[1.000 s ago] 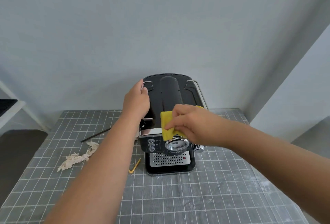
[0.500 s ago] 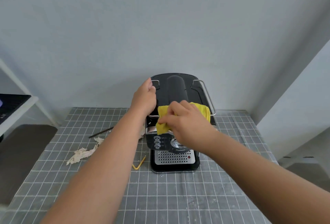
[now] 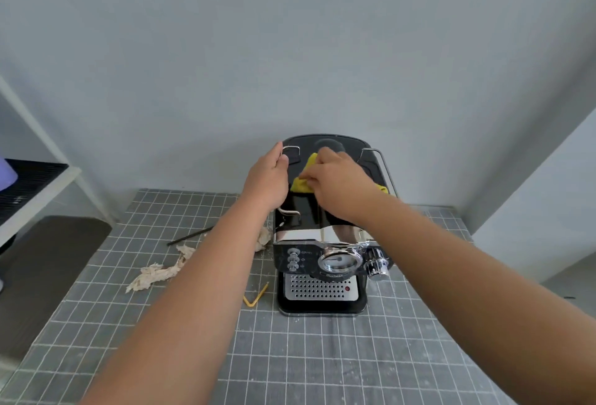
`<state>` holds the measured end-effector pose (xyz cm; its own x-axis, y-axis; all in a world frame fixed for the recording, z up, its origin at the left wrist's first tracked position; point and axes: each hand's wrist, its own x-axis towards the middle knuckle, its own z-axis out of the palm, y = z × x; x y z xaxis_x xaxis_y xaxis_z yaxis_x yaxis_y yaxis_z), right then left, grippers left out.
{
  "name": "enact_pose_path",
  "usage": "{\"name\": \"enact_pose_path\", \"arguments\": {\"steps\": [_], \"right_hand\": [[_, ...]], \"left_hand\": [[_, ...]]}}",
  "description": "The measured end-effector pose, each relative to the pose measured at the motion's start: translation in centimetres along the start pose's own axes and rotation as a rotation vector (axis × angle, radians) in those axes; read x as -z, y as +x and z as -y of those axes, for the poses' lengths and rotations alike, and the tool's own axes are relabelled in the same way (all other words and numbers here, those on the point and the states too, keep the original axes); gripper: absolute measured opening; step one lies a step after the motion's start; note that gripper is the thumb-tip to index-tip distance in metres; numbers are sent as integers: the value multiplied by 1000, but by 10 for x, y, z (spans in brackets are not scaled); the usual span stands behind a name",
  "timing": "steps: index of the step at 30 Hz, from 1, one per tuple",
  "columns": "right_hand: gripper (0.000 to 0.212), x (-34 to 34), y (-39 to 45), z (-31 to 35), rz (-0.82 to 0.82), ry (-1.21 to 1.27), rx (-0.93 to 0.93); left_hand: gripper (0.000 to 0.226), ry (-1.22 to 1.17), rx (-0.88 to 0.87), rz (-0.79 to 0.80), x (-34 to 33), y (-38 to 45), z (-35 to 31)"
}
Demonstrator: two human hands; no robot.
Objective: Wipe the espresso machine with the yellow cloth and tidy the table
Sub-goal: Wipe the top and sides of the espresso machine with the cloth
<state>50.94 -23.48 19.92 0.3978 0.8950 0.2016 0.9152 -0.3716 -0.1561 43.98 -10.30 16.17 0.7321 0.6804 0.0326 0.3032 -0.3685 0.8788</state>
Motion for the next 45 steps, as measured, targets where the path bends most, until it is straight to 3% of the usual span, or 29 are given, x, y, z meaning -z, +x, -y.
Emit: {"name": "enact_pose_path", "arguments": {"steps": [5,8,12,19,25,28,32,39,45], "right_hand": [[27,4,-38,13,65,120,253],[27,10,-25,-2,121,152,204],[29,0,8,8,77,109,144],[25,15,-12,-6,272,152,330],[35,-2,28,-4,104,-64,129],[35,-10,16,3,90,17,280],[29,-3,-8,-16,137,132,414],[32,-6,44,-20,84,-77,32],[30,-8,41,-23,55,-105,-145]], "left_hand": [[47,14,-21,-2,2,-5,-2],[47,19,4,44,4,-5,-2],[42,-88,70,77,11,-1,-1],[40,-214,103,48,21,-7,6],[54,-367,105,-6,10,-10,-6],[61,-486,157,23,2,-13,-9],[67,-385,125,11,-5,-17,-6],[50,-344,130,-47,-7,-21,-1],[40,-263,119,4,-3,-19,1]]}}
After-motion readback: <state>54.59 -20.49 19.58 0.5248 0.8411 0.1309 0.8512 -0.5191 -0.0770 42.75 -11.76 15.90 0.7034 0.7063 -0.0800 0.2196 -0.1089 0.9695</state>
